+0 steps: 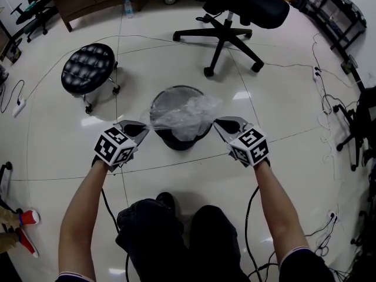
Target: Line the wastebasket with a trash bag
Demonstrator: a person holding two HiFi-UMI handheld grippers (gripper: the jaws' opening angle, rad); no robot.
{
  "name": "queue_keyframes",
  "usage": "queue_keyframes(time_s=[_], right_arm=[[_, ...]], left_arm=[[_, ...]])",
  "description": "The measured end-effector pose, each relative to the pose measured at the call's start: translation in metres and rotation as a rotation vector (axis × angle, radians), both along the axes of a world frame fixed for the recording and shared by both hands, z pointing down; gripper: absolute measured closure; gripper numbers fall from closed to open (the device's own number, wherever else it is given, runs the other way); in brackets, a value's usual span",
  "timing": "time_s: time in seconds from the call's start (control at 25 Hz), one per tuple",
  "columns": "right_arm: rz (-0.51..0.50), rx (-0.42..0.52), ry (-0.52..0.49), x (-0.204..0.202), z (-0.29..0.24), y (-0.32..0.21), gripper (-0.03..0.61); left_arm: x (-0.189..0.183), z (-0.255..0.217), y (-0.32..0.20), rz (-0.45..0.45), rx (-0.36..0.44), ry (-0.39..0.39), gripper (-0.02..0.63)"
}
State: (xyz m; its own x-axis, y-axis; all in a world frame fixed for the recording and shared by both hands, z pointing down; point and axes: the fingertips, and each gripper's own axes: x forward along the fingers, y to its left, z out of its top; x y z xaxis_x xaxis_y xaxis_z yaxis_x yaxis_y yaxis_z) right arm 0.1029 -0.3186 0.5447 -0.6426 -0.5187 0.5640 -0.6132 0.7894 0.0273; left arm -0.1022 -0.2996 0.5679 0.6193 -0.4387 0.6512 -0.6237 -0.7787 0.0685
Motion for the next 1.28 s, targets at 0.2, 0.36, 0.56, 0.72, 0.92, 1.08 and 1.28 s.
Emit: queue_keyframes(time_s=[0.2, 0.36, 0.56, 0.72, 0.92, 1.08, 1.28], right_arm=[[0.009, -0.049, -0.003, 0.002, 0.016, 0.024, 0.575], [0.013, -0.093, -0.003, 0.003, 0.035, 0.041, 0.575], [0.012, -0.165, 0.008, 0.002, 0.068, 0.060, 0.575], [0.022, -0.221, 0.018, 0.002, 0.095, 0.066, 0.575], [0.042, -0.275, 0.031, 0.006, 0.123, 0.067, 0.576], [0.063, -0.310, 0.039, 0.009, 0.142, 0.065, 0.575], [0.098, -0.338, 0.047, 0.012, 0.161, 0.057, 0.575]], left_arm=[[0.002, 0.008, 0.011, -0.040, -0.028, 0.020, 0.603], [0.000, 0.027, 0.026, -0.045, -0.069, -0.002, 0.603], [-0.003, 0.062, 0.040, -0.052, -0.135, -0.027, 0.603], [-0.004, 0.086, 0.044, -0.068, -0.181, -0.026, 0.603], [0.001, 0.111, 0.046, -0.064, -0.221, -0.036, 0.603], [0.002, 0.130, 0.044, -0.070, -0.236, -0.034, 0.603], [0.007, 0.145, 0.039, -0.089, -0.247, -0.014, 0.603]])
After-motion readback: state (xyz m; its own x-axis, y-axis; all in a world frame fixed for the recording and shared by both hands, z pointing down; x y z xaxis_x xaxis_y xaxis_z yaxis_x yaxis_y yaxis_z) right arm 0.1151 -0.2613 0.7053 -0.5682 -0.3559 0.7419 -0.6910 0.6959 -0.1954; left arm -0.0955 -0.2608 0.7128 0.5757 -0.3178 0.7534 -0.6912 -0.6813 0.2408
